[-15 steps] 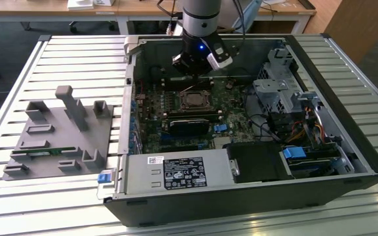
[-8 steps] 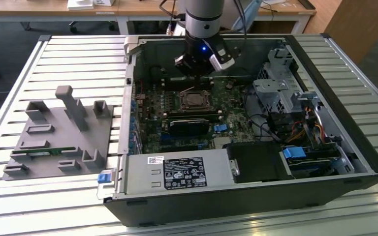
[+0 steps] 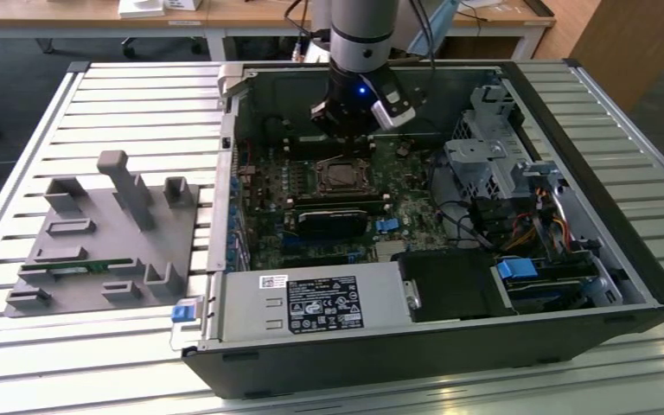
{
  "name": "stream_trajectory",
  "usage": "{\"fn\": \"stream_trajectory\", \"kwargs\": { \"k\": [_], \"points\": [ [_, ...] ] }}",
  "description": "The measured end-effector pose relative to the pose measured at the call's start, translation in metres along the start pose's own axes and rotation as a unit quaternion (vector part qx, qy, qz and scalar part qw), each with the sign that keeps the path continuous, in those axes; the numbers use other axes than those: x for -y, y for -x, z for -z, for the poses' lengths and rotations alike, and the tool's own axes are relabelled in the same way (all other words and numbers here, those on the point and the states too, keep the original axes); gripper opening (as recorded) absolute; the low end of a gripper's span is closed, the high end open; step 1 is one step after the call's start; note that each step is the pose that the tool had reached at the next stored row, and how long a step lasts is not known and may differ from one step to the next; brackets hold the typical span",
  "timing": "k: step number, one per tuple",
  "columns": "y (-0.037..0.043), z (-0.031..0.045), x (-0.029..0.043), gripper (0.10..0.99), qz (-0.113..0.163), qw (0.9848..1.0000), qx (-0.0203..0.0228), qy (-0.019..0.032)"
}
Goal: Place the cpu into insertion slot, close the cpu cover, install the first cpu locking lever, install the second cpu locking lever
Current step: 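Install the first cpu locking lever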
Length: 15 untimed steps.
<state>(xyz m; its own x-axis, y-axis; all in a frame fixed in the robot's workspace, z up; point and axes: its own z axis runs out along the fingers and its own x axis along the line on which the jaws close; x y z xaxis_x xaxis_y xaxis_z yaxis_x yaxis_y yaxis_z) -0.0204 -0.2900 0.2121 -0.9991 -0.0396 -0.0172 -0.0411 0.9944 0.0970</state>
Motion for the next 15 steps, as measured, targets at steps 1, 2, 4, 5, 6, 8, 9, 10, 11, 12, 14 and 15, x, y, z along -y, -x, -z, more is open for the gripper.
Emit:
{"fn": "stream_trajectory", "kwargs": {
  "k": [1, 2, 4, 5, 6, 8, 9, 10, 11, 12, 14, 15],
  "points": [
    [0.0004, -0.0011, 0.0001, 0.106, 0.000, 1.0000, -0.0001, 0.0000],
    [0.0009, -0.0023, 0.0003, 0.106, 0.000, 1.0000, -0.0003, 0.0000],
    [0.0014, -0.0047, 0.0005, 0.106, 0.000, 1.0000, -0.0005, 0.0000],
    [0.0017, -0.0058, 0.0007, 0.106, 0.000, 1.0000, -0.0006, 0.0000],
    [0.0020, -0.0068, 0.0008, 0.106, 0.000, 1.0000, -0.0007, 0.0000],
    [0.0028, -0.0085, 0.0010, 0.106, 0.000, 1.0000, -0.0008, 0.0000],
    [0.0031, -0.0096, 0.0011, 0.106, 0.000, 1.0000, -0.0009, 0.0000],
    [0.0033, -0.0105, 0.0012, 0.106, 0.000, 1.0000, -0.0009, 0.0000],
    [0.0034, -0.0113, 0.0013, 0.106, 0.000, 1.0000, -0.0010, 0.0000],
    [0.0035, -0.0121, 0.0013, 0.106, 0.000, 1.0000, -0.0010, 0.0001],
    [0.0037, -0.0134, 0.0015, 0.106, 0.000, 1.0000, -0.0011, 0.0001],
    [0.0037, -0.0137, 0.0015, 0.106, 0.000, 1.0000, -0.0011, 0.0000]
  ]
}}
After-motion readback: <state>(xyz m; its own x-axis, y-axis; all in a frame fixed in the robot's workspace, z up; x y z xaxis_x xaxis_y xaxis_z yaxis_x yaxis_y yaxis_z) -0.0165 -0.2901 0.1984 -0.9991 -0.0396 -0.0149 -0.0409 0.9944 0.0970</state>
